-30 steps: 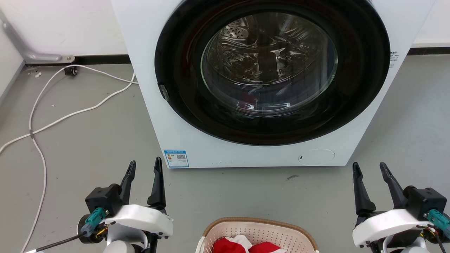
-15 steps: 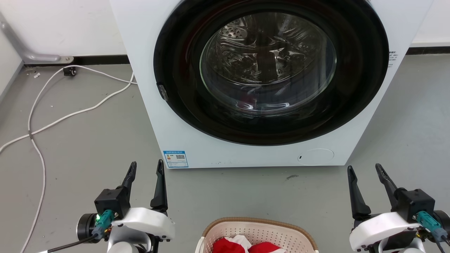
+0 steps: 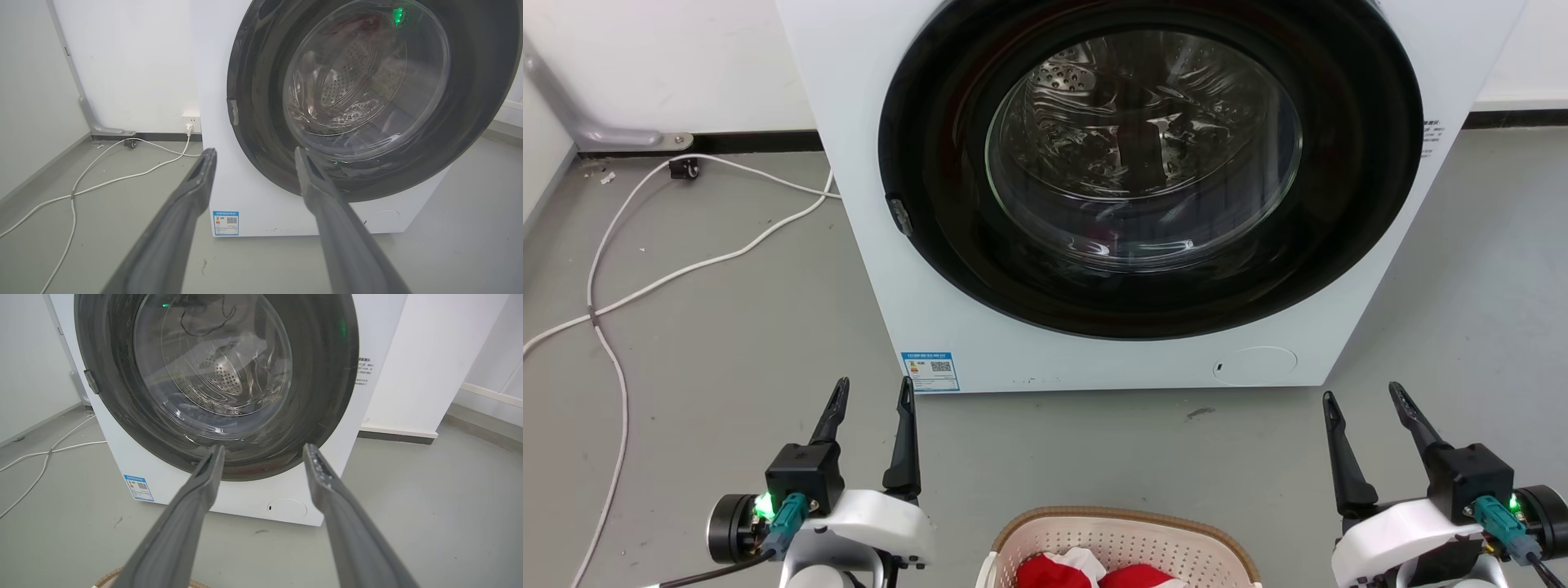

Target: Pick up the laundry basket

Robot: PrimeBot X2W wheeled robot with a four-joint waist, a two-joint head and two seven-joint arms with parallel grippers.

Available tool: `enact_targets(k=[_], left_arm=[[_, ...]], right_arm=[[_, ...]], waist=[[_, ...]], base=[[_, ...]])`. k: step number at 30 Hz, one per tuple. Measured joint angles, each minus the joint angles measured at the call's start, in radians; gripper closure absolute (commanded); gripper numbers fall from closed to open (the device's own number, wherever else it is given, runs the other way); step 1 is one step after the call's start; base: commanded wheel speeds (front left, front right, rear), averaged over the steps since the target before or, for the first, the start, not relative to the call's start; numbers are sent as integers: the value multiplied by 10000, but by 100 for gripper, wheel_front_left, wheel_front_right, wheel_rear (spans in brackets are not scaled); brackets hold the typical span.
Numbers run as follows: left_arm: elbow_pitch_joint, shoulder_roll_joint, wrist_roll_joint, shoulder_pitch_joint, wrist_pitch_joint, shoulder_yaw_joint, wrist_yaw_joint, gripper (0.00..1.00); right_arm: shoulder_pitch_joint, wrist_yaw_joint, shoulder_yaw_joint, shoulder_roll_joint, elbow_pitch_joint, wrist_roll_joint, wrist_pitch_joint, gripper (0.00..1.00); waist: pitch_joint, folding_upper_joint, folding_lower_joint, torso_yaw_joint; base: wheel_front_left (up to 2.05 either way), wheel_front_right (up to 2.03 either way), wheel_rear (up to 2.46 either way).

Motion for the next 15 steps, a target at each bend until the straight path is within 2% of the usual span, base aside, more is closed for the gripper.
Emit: enact_targets(k=[15], left_arm=[[111,0,128,1,-73,-84,86,0]], right_arm=[[4,0,-79,0,171,-61,-69,0]], waist=[[2,0,0,29]], base=[[0,0,0]])
